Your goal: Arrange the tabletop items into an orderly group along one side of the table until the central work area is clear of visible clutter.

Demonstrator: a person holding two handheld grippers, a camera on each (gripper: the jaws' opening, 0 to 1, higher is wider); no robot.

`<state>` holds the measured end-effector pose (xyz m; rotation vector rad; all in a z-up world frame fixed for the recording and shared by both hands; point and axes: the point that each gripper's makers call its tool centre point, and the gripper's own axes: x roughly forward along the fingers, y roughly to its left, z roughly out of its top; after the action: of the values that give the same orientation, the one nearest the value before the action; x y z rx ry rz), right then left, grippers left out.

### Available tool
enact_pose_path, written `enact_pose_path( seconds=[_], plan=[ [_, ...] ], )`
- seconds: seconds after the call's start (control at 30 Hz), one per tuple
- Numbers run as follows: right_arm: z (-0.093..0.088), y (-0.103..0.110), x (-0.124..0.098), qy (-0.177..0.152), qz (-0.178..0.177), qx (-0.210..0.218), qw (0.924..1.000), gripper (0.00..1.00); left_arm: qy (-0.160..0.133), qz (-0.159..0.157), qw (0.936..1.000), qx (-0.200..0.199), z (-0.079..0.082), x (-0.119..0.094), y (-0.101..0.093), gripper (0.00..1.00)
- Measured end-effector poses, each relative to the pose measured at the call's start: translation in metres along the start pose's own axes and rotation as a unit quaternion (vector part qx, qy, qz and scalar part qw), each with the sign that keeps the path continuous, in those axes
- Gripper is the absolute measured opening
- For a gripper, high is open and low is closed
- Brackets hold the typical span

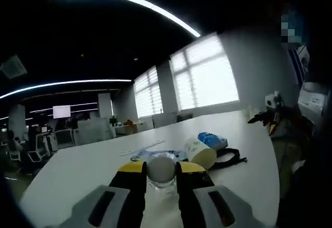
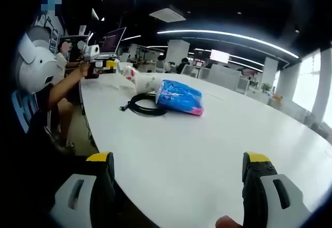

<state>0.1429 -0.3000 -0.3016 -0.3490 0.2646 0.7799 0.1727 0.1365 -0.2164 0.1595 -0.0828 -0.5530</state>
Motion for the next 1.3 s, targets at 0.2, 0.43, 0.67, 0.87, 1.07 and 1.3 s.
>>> enact_pose_path(
  seconds=[0.2,0.43,0.67,0.87,1.07,1.3],
  plan=[
    [0.003,0.000,-0.002,-0.004,-0.001,0.000,1.0000,1.00,-0.015,-0.001,0.9999,0.002,0.019,0.007,0.003,0.19],
    [0.003,-0.002,-0.004,-0.007,-0.004,0.002,1.0000,1.00,-0.021,-0.003,0.9998,0.002,0.033,0.016,0.009,0.19],
    [0.003,-0.003,-0.007,-0.011,-0.006,0.005,0.9999,1.00,-0.026,-0.003,0.9996,0.007,0.046,0.023,0.014,0.19],
    [0.003,-0.004,-0.008,-0.010,-0.007,0.005,0.9999,1.00,-0.015,-0.008,0.9998,0.009,0.051,0.033,0.023,0.19],
    [0.004,-0.005,-0.009,-0.012,-0.008,0.004,0.9999,1.00,-0.001,-0.018,0.9998,0.006,0.053,0.048,0.027,0.19],
    [0.002,-0.005,-0.008,-0.010,-0.007,0.006,0.9999,1.00,0.011,-0.030,0.9995,-0.003,0.053,0.063,0.030,0.20]
  ],
)
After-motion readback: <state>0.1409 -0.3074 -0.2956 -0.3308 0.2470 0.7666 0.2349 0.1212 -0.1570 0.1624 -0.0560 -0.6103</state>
